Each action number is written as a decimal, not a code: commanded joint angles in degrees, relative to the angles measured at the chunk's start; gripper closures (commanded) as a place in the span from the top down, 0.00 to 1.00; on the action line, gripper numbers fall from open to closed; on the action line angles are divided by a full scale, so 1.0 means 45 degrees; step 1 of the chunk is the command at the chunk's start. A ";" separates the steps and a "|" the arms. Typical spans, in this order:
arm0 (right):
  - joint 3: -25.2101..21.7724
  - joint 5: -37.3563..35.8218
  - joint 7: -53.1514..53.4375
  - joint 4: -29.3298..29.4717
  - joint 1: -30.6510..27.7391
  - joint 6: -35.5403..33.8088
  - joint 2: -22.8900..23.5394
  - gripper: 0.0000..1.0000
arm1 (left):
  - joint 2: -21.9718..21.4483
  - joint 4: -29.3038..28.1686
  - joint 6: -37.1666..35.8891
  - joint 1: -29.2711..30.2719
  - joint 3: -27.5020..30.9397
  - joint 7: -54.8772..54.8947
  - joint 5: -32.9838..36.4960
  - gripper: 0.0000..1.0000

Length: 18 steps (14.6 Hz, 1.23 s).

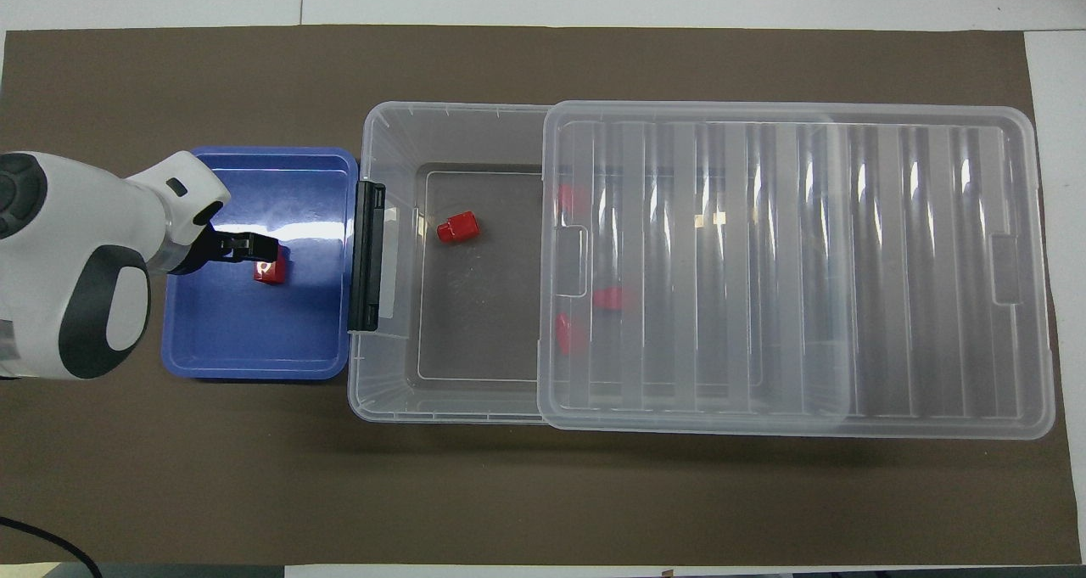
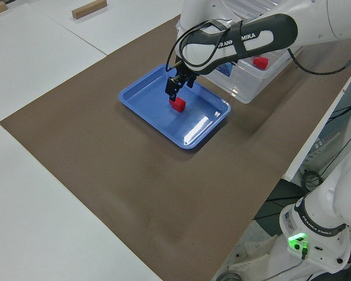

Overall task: Place red block in blue tray from box
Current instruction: 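Carry the red block into the blue tray with the left gripper, then open the left gripper and withdraw it from the blue tray, then slide the clear lid back over the box with the right gripper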

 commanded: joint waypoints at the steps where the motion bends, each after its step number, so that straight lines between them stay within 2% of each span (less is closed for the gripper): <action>1: 0.0171 0.0018 0.0204 -0.0371 -0.0270 0.0378 0.0129 0.00 | -0.0061 0.1868 -0.1869 0.0013 -0.0139 0.0183 -0.0168 1.00; 4: 0.0171 0.0018 0.0440 -0.1677 -0.0192 0.1701 0.0130 0.00 | -0.0081 0.4075 -0.4213 0.0012 -0.0218 0.0183 -0.0168 1.00; 7: 0.0210 0.0018 0.0576 -0.1914 0.0118 0.1862 0.0149 0.00 | -0.0198 0.5290 -0.5972 0.0032 -0.0218 0.0222 -0.0168 1.00; 10: 0.0210 0.0018 0.1803 -0.2012 0.0958 0.1863 0.0130 0.00 | -0.1269 0.5098 -0.6755 0.0032 -0.0141 0.0261 -0.0207 1.00; 13: 0.0229 0.0115 0.1983 -0.2364 0.1136 0.1901 0.0013 0.00 | -0.1526 0.4688 -0.6993 0.0012 -0.0160 0.0242 -0.0480 1.00; 18: 0.0249 0.0214 0.3074 -0.2364 0.2092 0.1882 0.0012 0.00 | -0.1507 0.4725 -0.6896 0.0090 -0.0140 0.0241 -0.0578 1.00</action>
